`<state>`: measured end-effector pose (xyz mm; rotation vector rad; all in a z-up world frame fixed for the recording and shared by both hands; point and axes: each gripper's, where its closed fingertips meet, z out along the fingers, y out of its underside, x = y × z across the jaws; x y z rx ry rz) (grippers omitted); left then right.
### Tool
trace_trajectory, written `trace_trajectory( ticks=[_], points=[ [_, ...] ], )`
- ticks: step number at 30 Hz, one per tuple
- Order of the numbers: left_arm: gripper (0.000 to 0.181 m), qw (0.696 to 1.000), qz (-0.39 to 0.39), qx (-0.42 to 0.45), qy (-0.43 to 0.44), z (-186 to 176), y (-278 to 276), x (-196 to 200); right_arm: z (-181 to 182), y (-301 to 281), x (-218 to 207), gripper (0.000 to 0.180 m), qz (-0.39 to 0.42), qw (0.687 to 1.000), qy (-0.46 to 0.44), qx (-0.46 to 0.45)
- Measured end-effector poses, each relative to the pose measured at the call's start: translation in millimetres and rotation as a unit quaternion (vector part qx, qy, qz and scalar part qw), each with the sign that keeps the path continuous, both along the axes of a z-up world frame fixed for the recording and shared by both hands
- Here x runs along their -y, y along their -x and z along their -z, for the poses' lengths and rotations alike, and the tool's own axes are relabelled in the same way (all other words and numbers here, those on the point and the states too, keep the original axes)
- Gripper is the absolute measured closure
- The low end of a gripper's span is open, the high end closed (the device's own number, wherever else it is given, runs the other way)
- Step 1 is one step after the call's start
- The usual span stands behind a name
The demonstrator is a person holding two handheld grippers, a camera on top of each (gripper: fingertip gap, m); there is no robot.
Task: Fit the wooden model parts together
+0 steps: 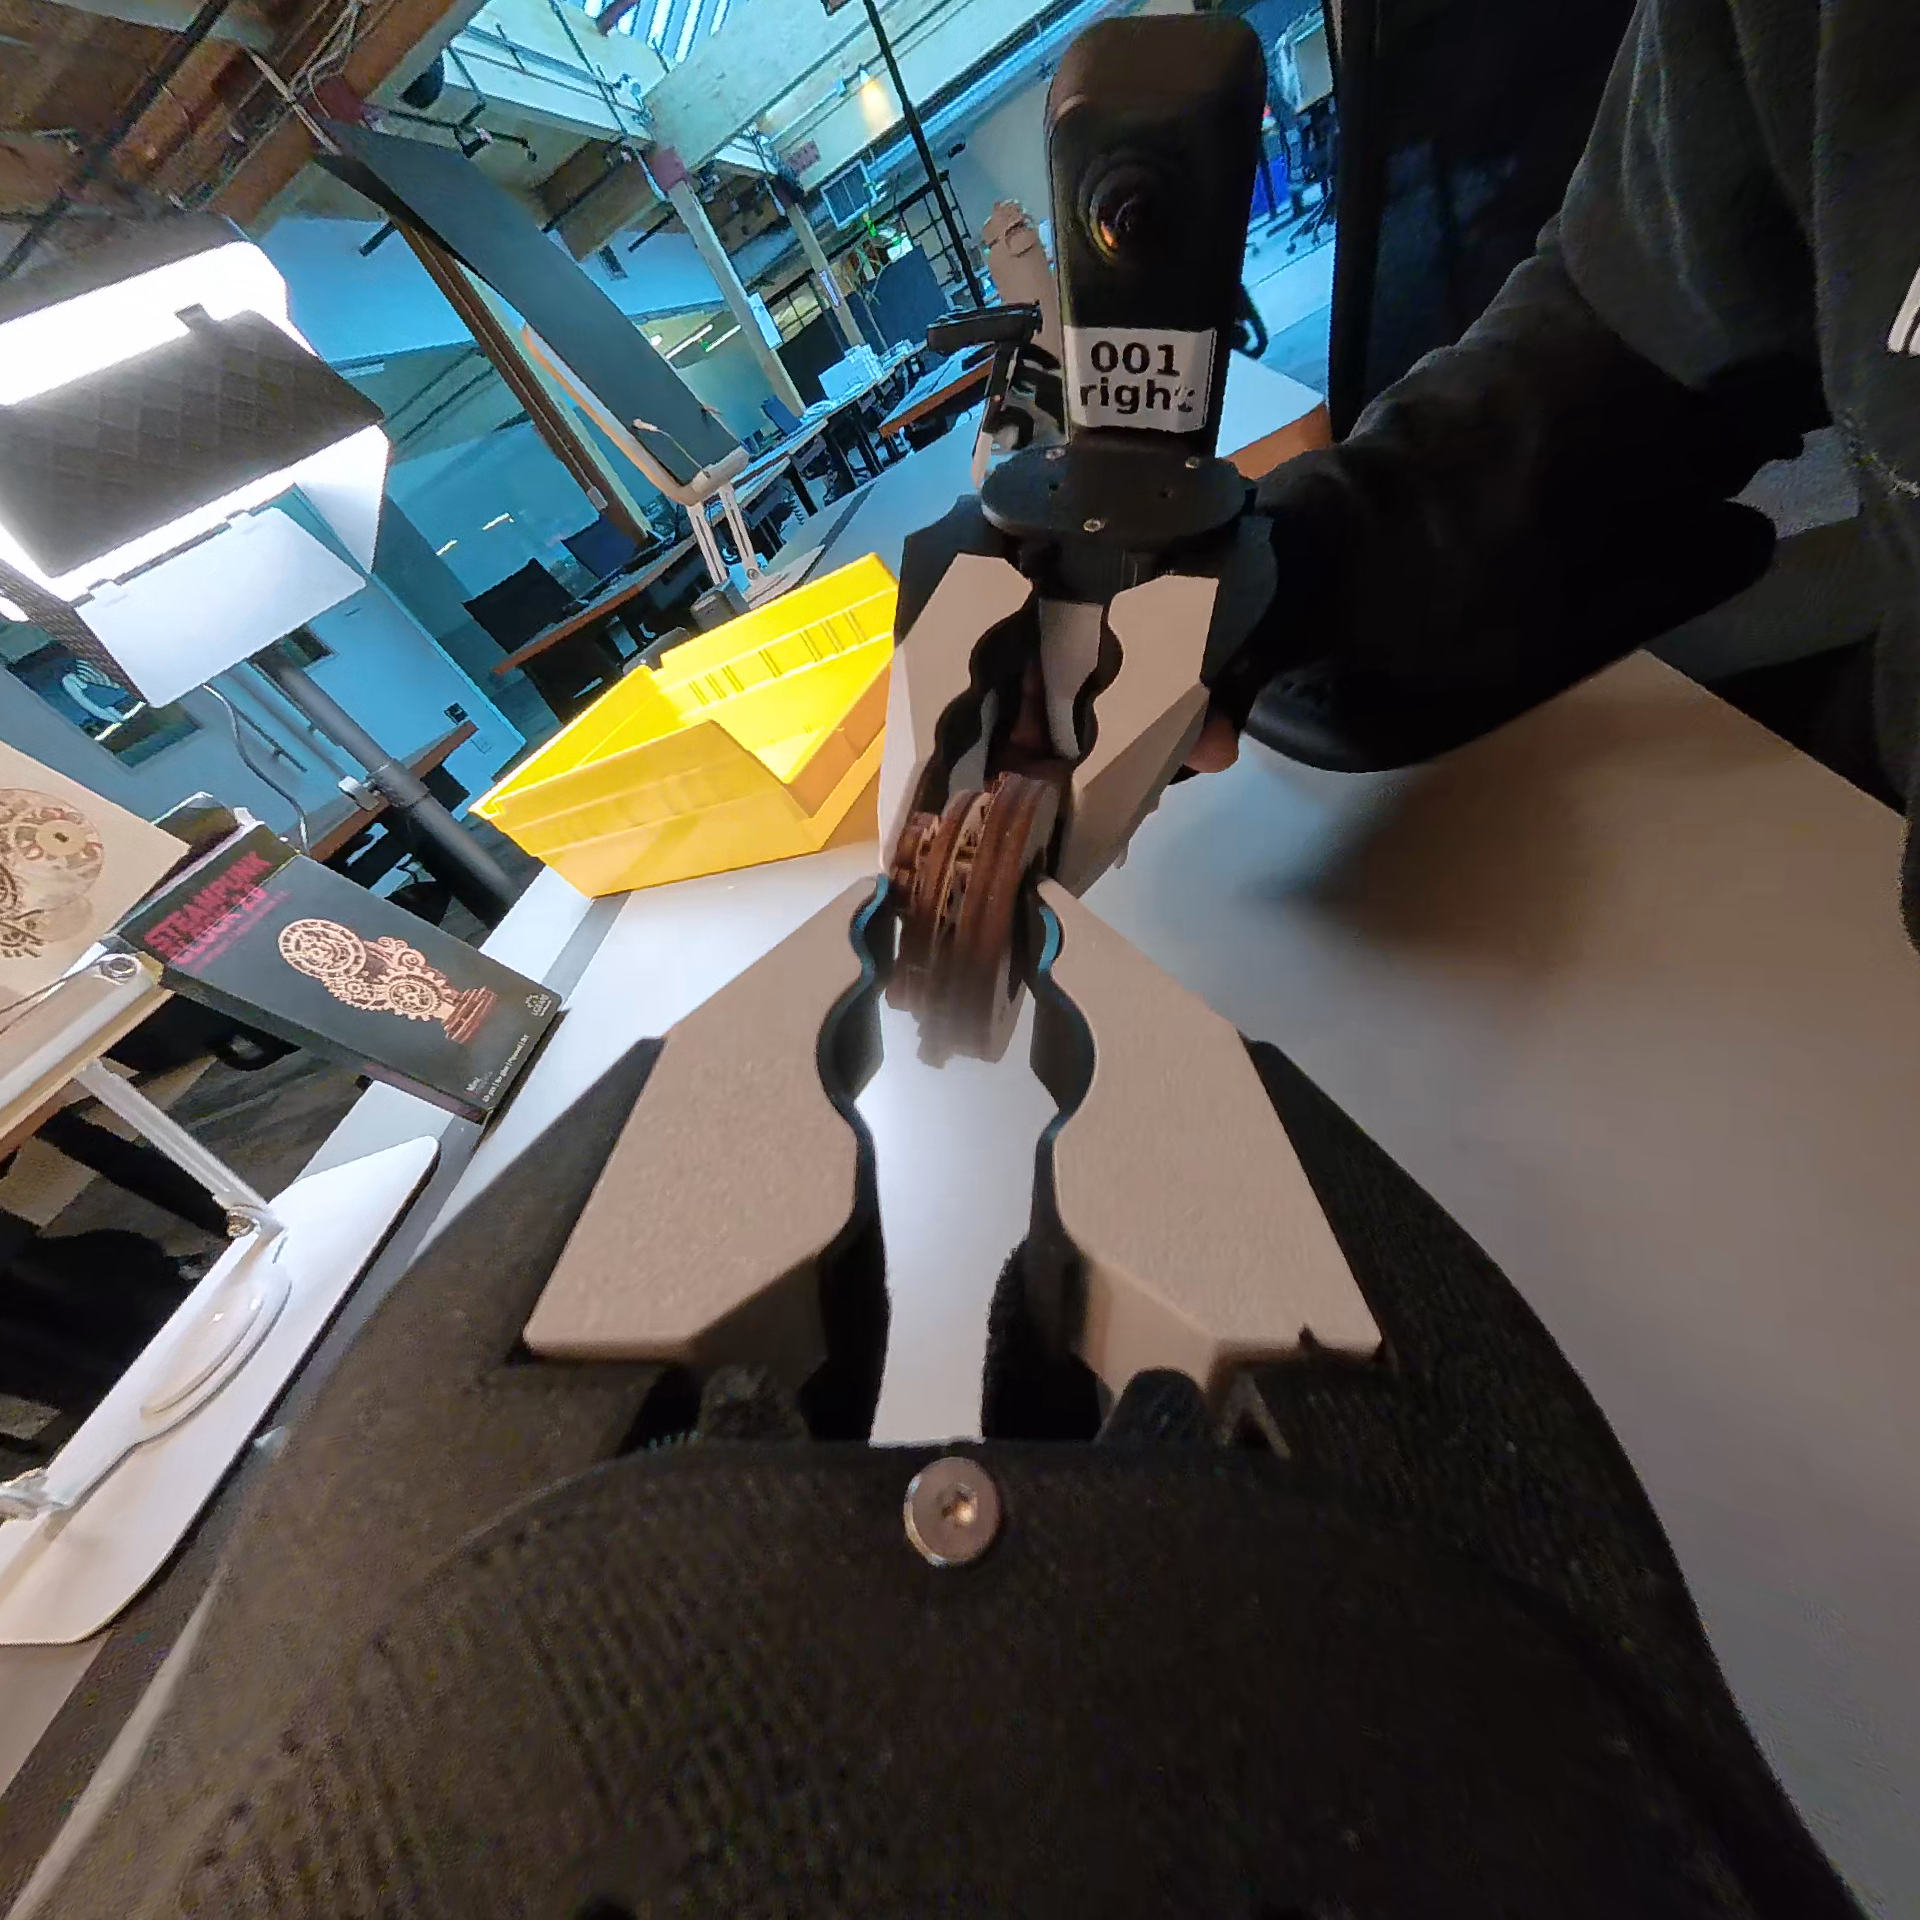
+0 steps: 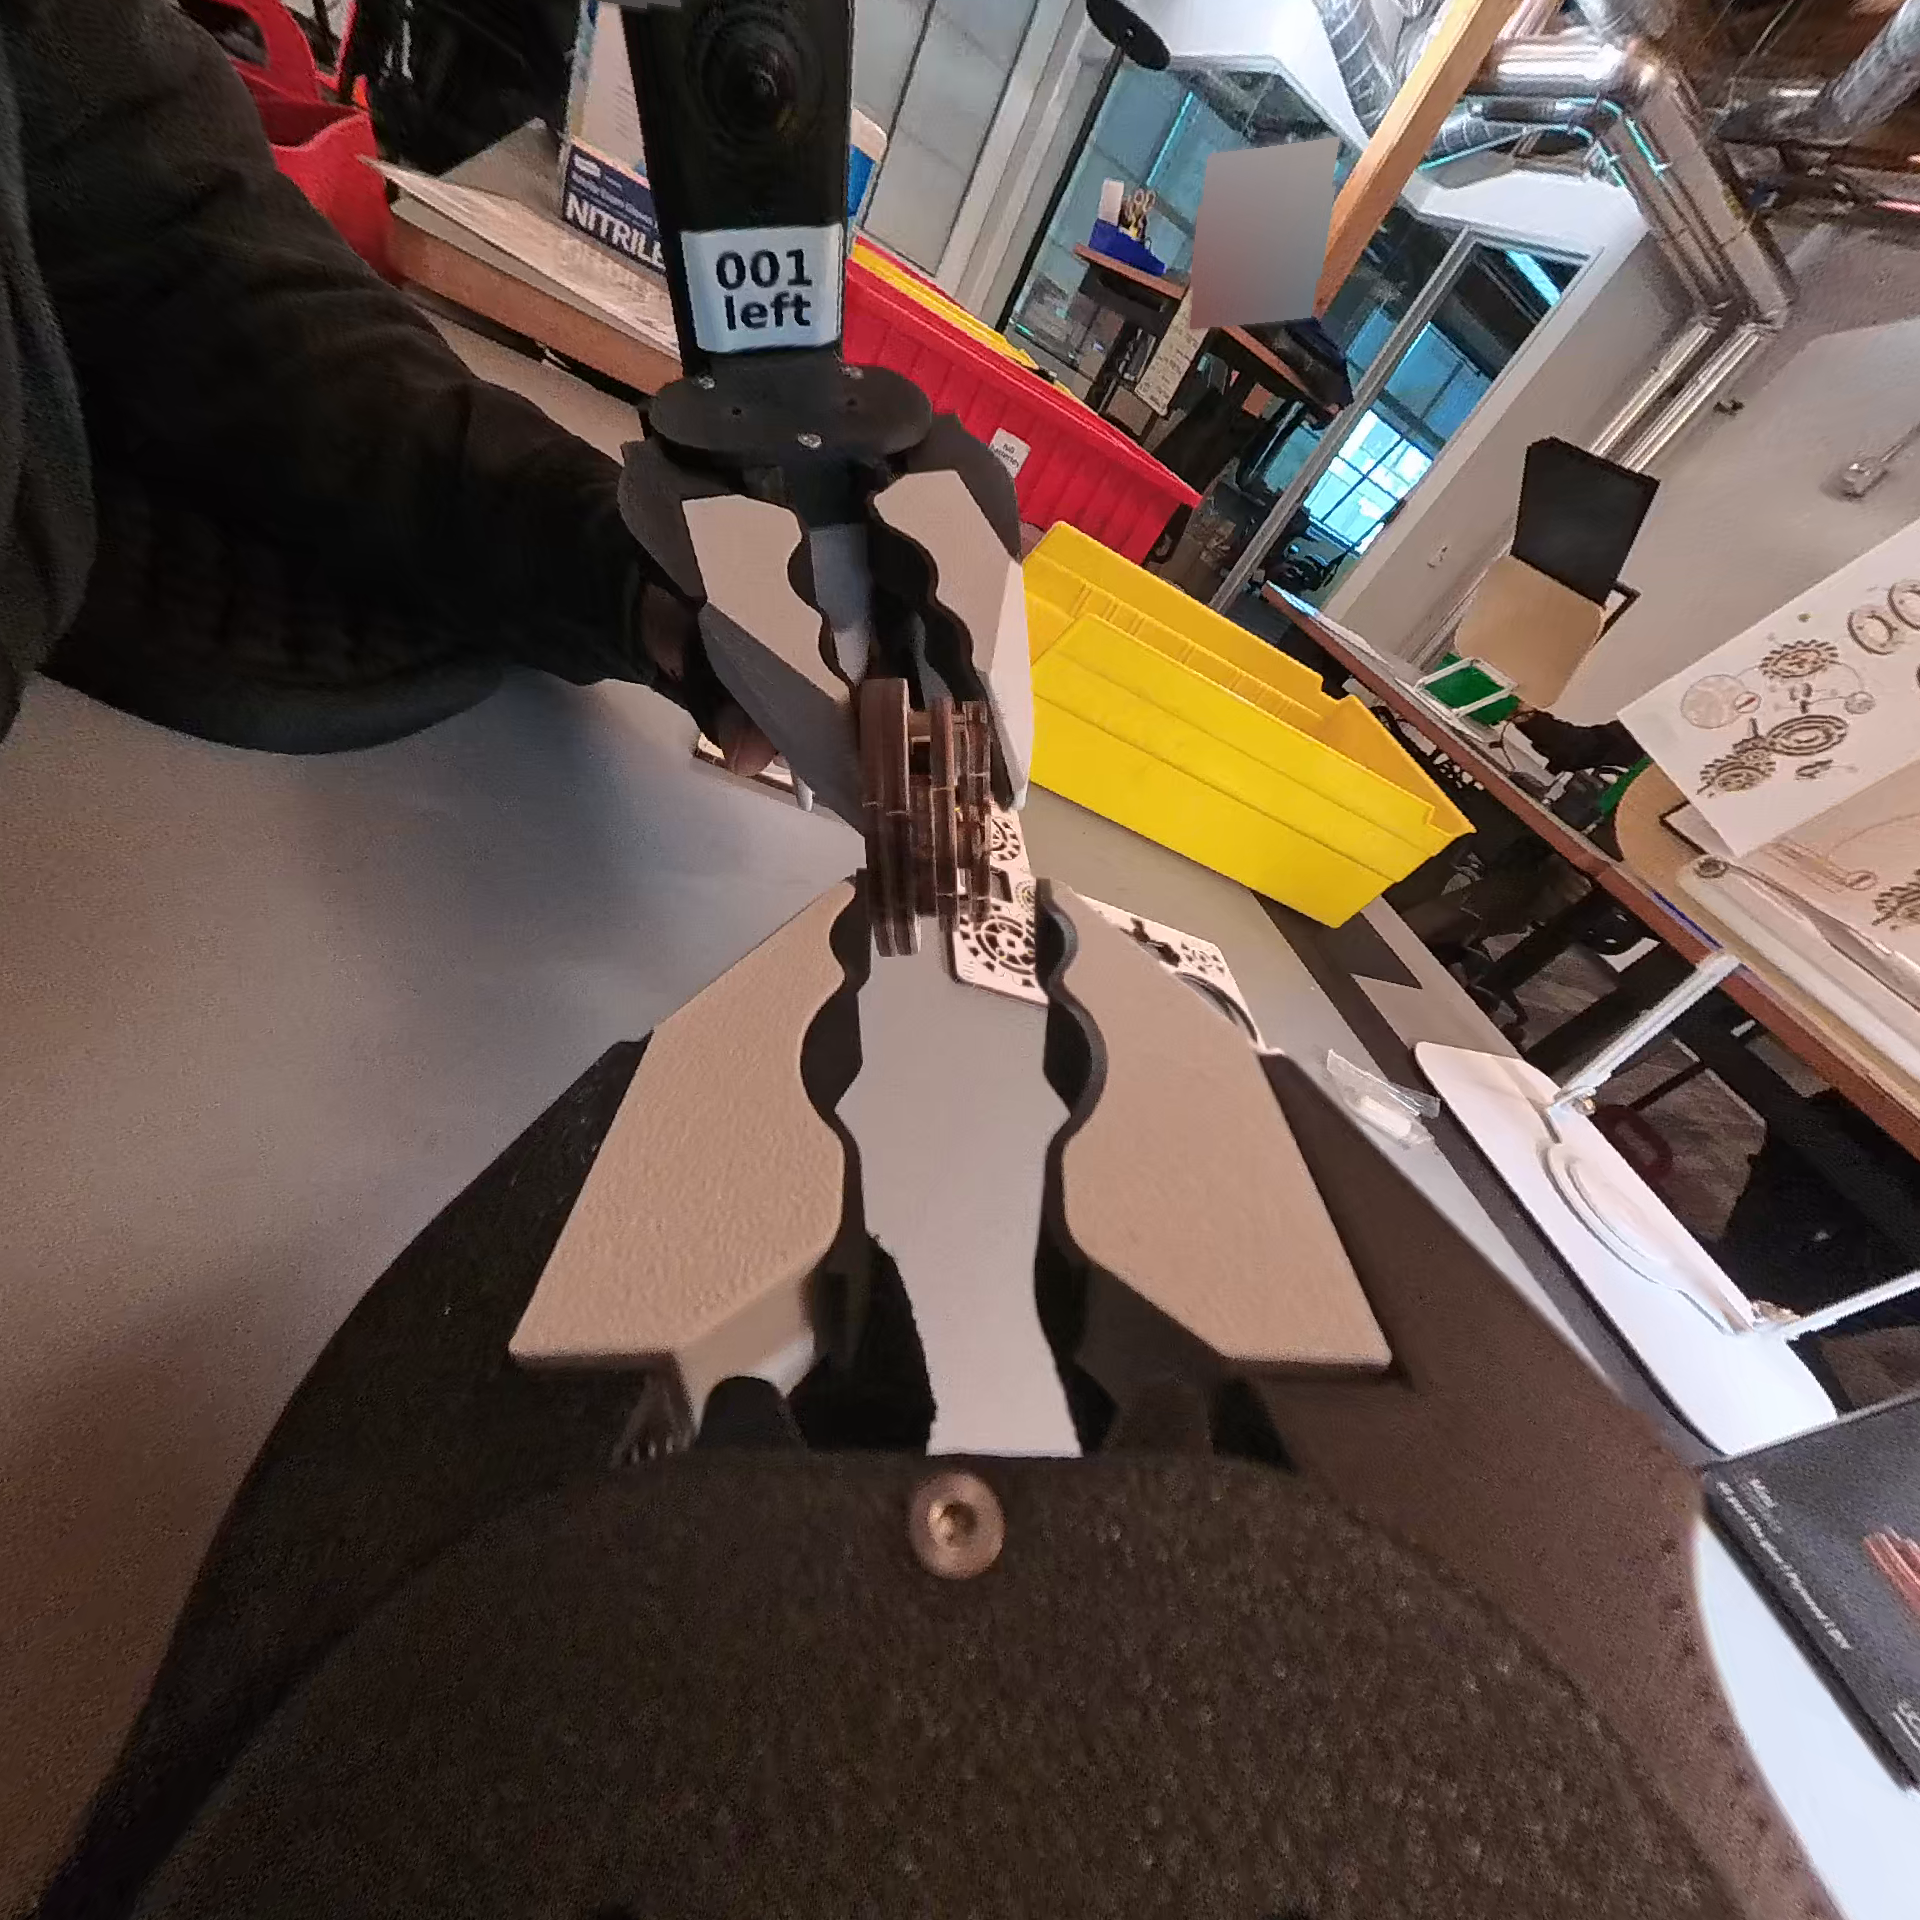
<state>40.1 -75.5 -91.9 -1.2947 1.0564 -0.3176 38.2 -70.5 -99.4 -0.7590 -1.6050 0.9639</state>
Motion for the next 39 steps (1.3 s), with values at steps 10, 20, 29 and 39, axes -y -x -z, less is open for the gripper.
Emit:
trace_trajectory(
  ticks=[10, 20, 29, 39],
  points=[
    [0.159, 0.999, 0.027, 0.022, 0.024, 0.9, -5.6, 5.5, 0.8, 6.6, 16.2, 0.157, -0.023, 0.999, -0.011, 0.025],
    [0.160, 0.998, 0.042, 0.024, 0.040, -1.0, -8.3, 10.0, -0.7, 4.5, 21.1, 0.158, -0.037, 0.998, 0.036, 0.031],
    [0.160, 0.996, 0.059, 0.032, 0.056, -0.9, -9.2, 14.7, 0.0, 4.1, 25.9, 0.158, -0.048, 0.996, 0.062, 0.043],
    [0.148, 0.987, 0.016, 0.106, 0.119, 3.9, 5.6, -8.6, 1.9, 12.8, 5.3, 0.158, 0.019, 0.999, -0.018, 0.018]
  ],
)
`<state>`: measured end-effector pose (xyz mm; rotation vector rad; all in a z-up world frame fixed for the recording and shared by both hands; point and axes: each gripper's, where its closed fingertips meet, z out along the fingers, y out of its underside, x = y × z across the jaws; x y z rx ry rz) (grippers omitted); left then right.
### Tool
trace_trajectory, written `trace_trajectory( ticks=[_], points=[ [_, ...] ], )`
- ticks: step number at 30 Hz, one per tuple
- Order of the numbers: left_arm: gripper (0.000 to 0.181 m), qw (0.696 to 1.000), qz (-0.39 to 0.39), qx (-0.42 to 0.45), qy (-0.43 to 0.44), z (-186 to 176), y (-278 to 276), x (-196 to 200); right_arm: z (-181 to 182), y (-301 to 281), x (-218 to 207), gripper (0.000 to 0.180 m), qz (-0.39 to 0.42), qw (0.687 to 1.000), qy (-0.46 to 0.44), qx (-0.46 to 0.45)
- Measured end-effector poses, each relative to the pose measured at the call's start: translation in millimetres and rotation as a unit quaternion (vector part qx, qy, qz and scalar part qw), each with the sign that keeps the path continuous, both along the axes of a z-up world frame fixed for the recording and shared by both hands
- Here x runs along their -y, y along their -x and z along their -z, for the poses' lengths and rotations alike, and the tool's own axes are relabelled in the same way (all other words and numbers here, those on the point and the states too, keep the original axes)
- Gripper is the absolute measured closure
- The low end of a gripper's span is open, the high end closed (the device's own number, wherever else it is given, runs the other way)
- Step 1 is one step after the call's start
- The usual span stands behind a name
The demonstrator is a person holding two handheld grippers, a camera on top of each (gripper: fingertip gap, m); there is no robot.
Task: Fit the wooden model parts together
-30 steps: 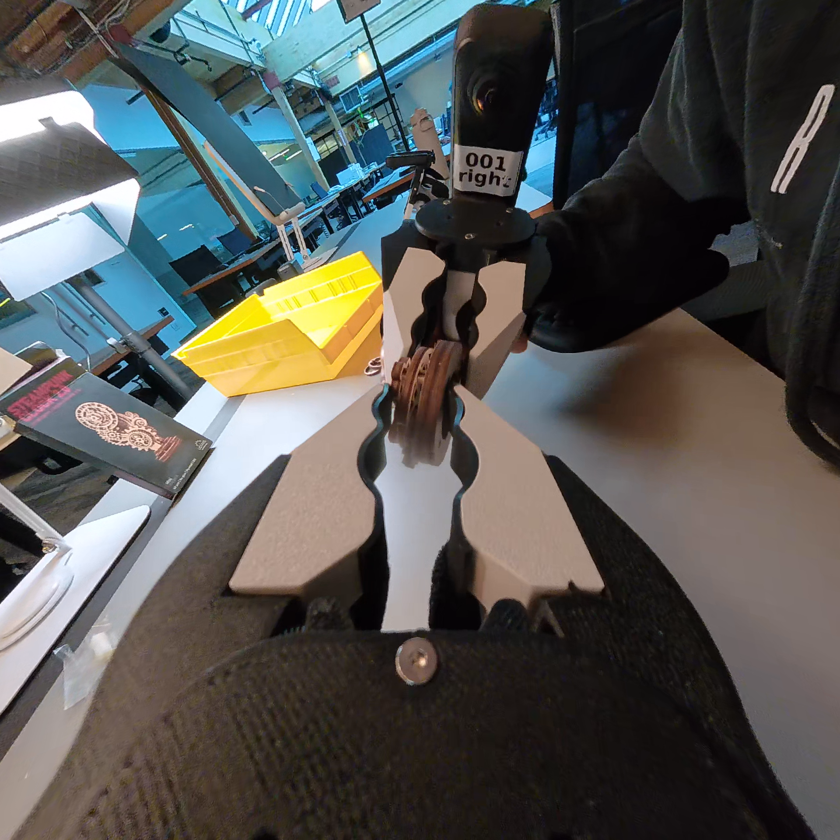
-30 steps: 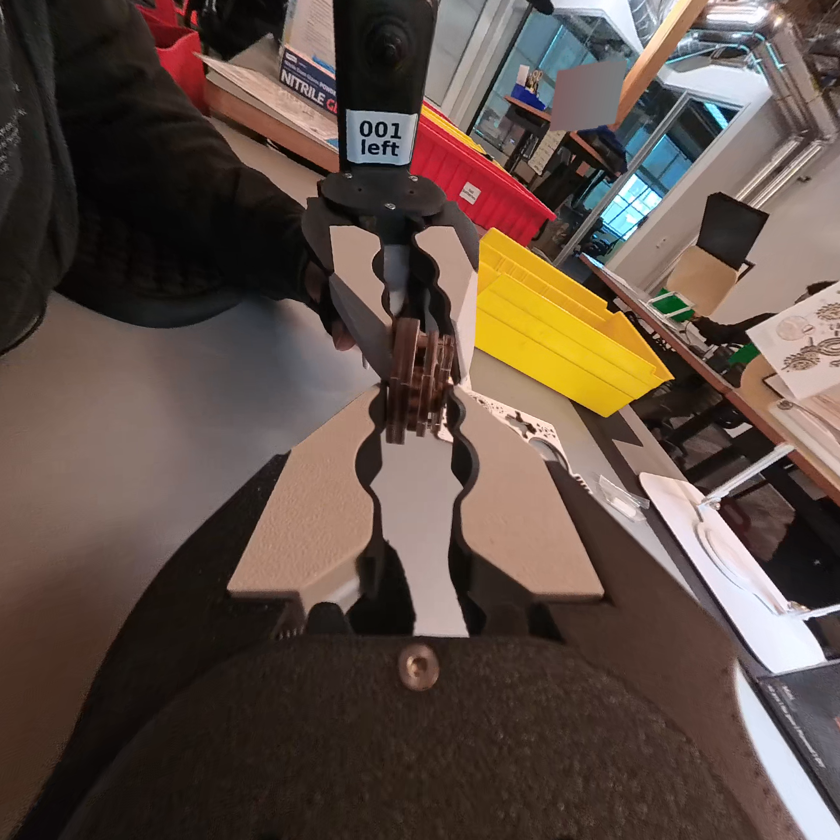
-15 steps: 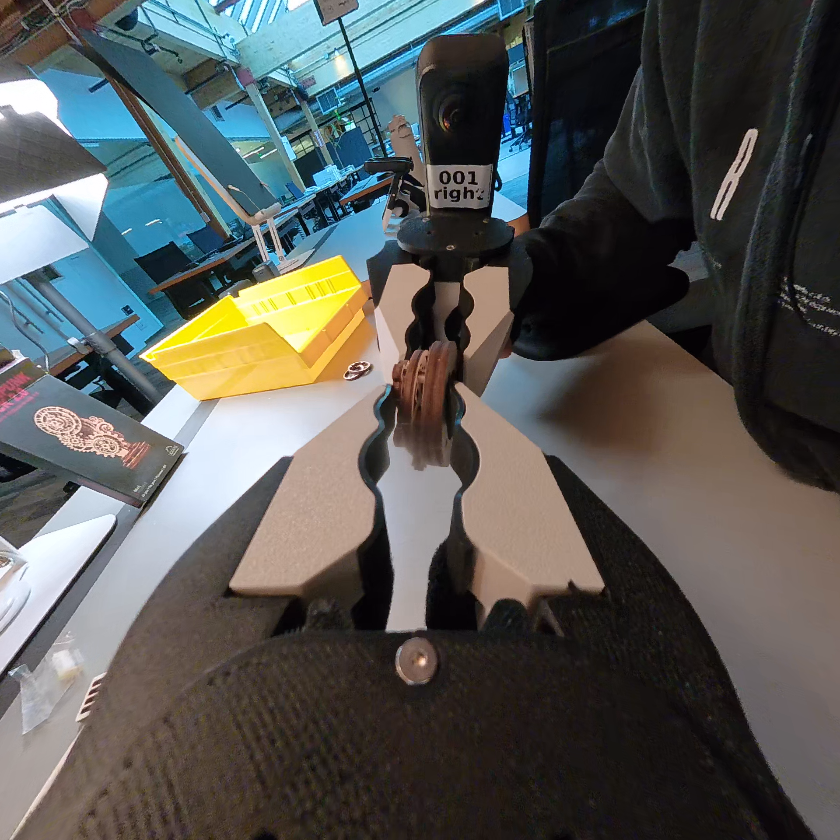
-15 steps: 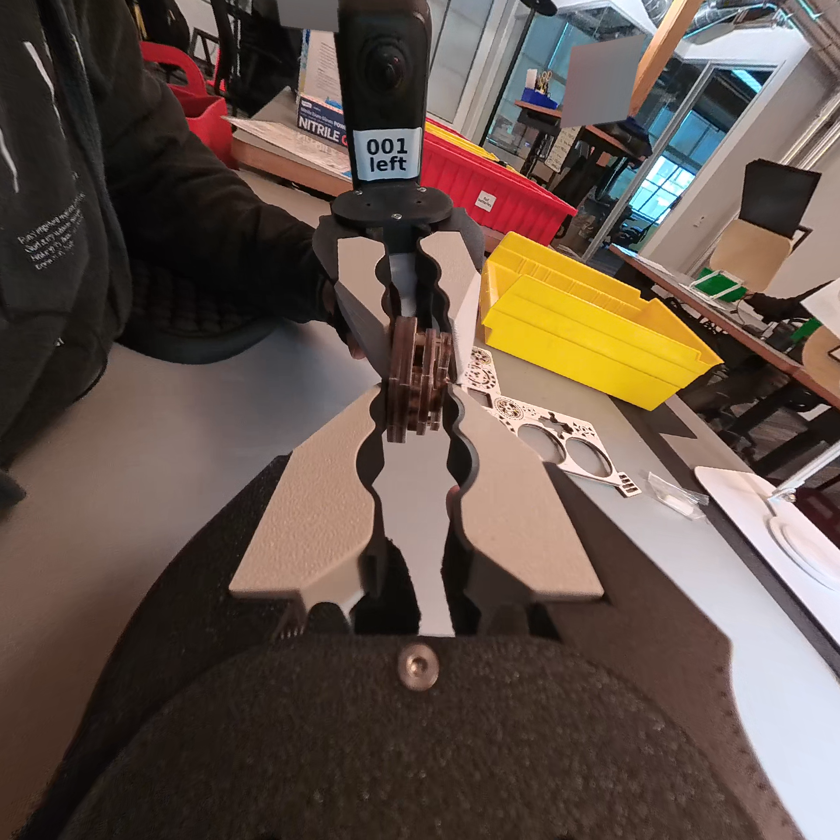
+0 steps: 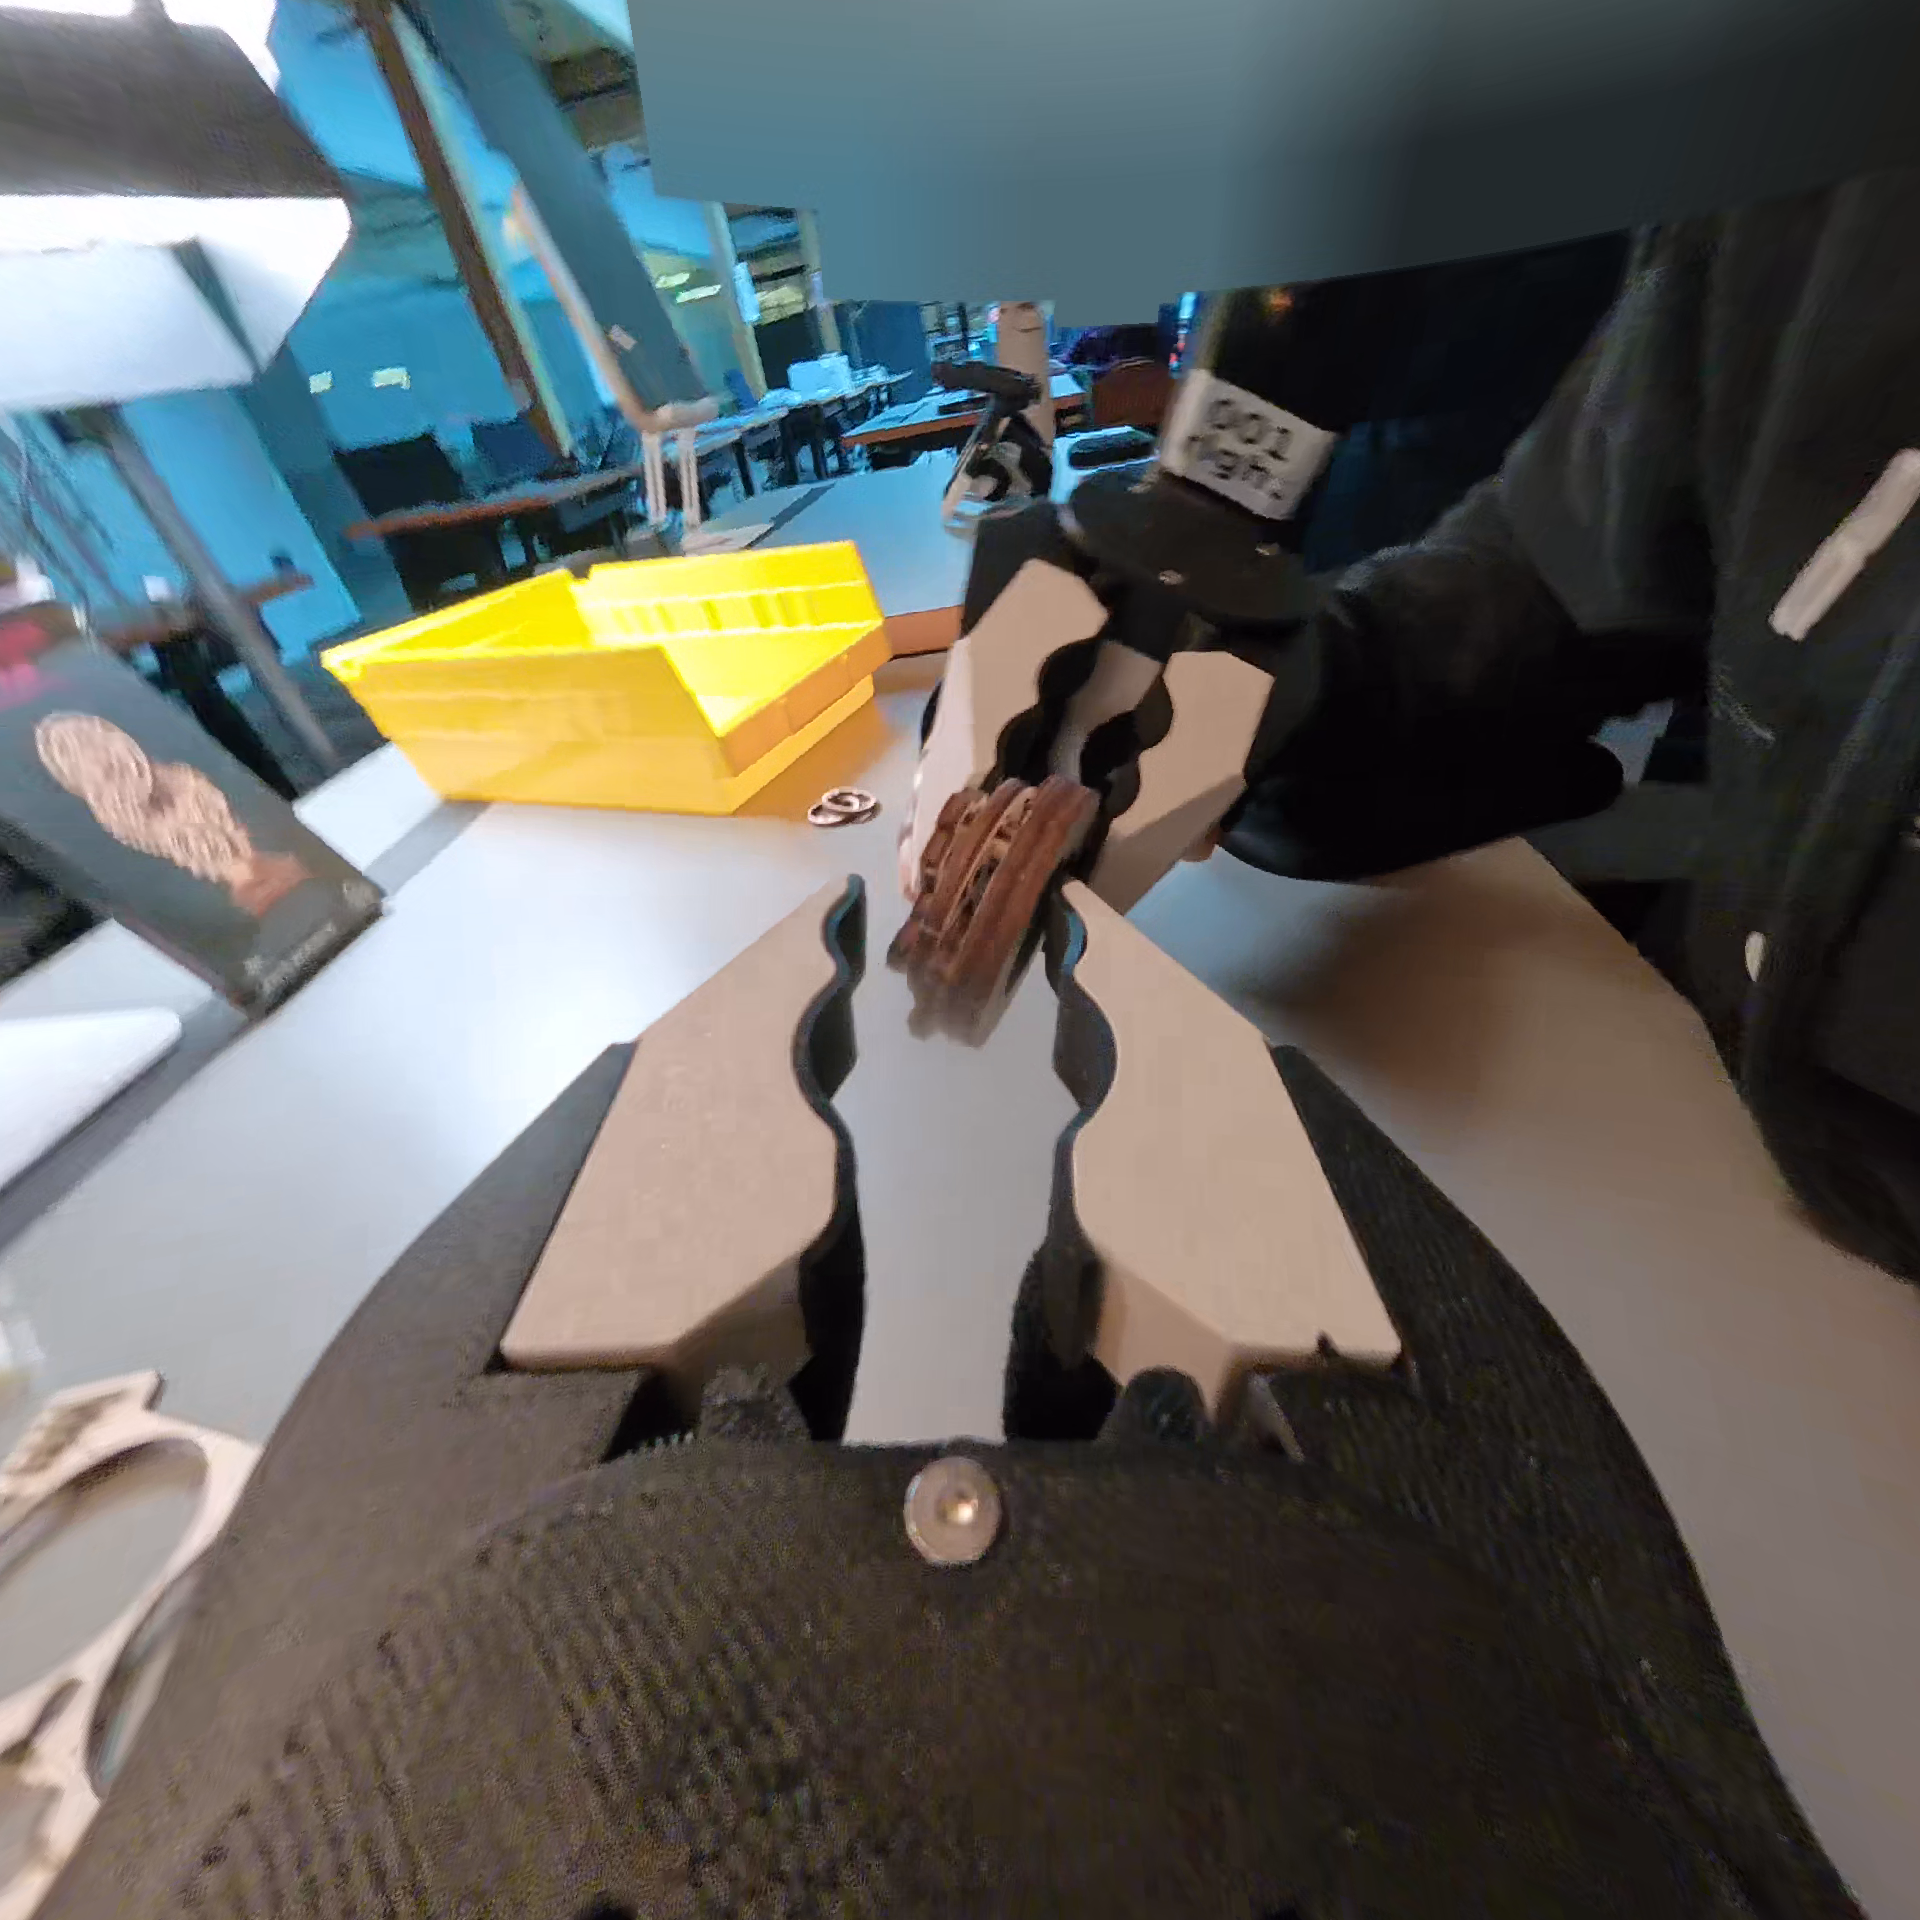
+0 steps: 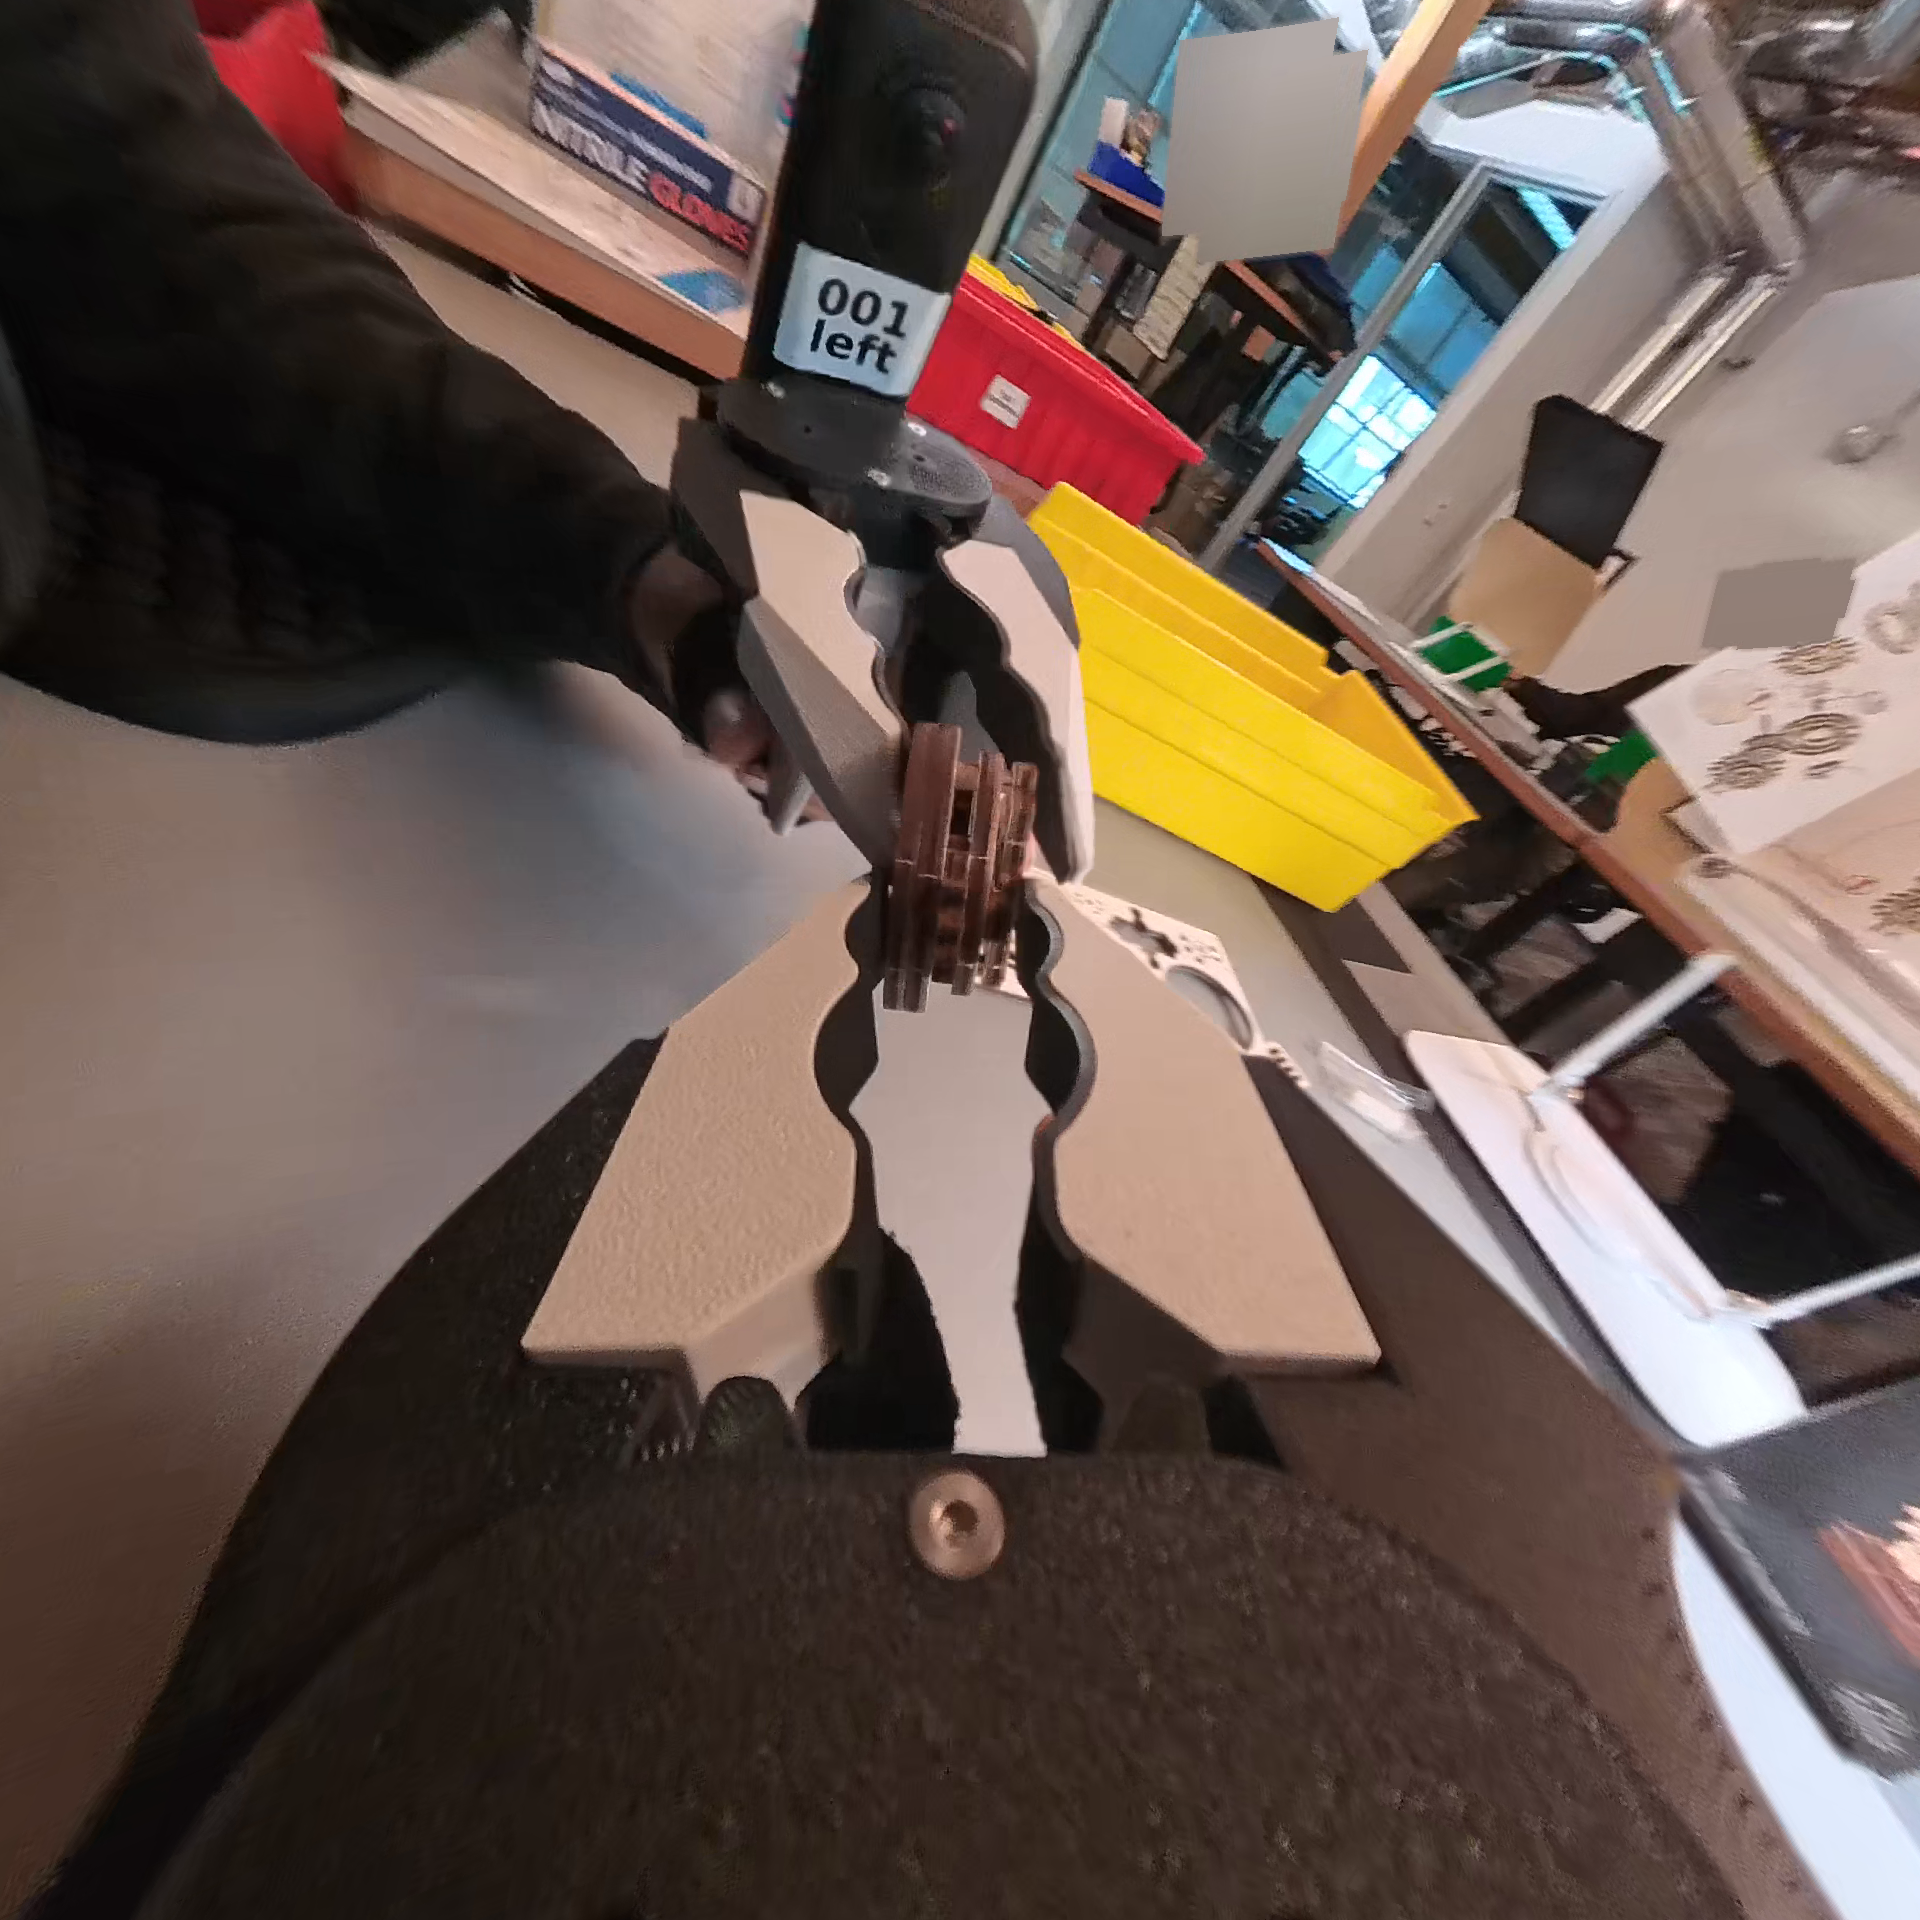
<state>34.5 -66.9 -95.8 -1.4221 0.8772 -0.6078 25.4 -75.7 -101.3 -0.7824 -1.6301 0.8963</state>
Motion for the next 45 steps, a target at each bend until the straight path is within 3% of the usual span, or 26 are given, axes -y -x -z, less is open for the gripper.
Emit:
trace_trajectory(
  ticks=[4, 6, 10, 14, 17, 20, 24, 26, 28, 30, 36, 45],
  points=[
    [0.146, 0.993, -0.015, 0.045, 0.107, 13.2, 6.2, -13.6, 5.5, 2.7, -16.9, 0.156, 0.059, 0.992, -0.109, -0.002],
    [0.123, 0.984, 0.010, 0.069, 0.161, 17.1, 6.0, -11.6, 5.9, 2.3, -20.6, 0.158, 0.071, 0.987, -0.145, -0.002],
    [0.115, 0.958, 0.033, 0.126, 0.254, 21.8, 9.9, -13.4, 18.0, -1.4, -32.4, 0.158, 0.088, 0.975, -0.200, 0.035],
    [0.115, 0.952, -0.020, 0.021, 0.306, 67.7, 3.2, -19.4, 55.3, 1.2, -43.3, 0.158, 0.115, 0.936, -0.314, 0.110],
    [0.127, 0.945, -0.060, -0.049, 0.319, 94.0, 6.5, -23.9, 77.6, 3.9, -39.4, 0.158, 0.107, 0.917, -0.354, 0.148],
    [0.127, 0.945, -0.070, -0.108, 0.302, 103.7, 8.2, -22.4, 88.7, 3.8, -32.9, 0.152, 0.099, 0.927, -0.313, 0.182],
    [0.133, 0.946, -0.072, -0.159, 0.272, 109.5, 12.8, -18.3, 81.8, -3.8, -10.3, 0.141, 0.049, 0.962, -0.174, 0.203],
    [0.129, 0.948, -0.065, -0.158, 0.268, 108.0, 13.1, -17.1, 70.3, -7.5, -9.5, 0.145, 0.043, 0.972, -0.085, 0.215],
    [0.126, 0.950, -0.058, -0.145, 0.269, 104.9, 13.6, -17.2, 59.1, -8.5, -18.5, 0.164, 0.047, 0.972, -0.017, 0.228],
    [0.123, 0.951, -0.056, -0.131, 0.275, 102.6, 14.0, -18.2, 56.7, -7.3, -27.1, 0.179, 0.045, 0.965, 0.027, 0.256],
    [0.120, 0.950, -0.058, -0.158, 0.264, 107.0, 9.8, -21.4, 78.9, 9.6, -18.9, 0.180, -0.009, 0.917, 0.123, 0.380],
    [0.130, 0.948, -0.060, -0.168, 0.264, 109.8, 9.5, -22.2, 90.1, 15.3, -20.5, 0.180, -0.019, 0.879, 0.080, 0.469]
  ],
)
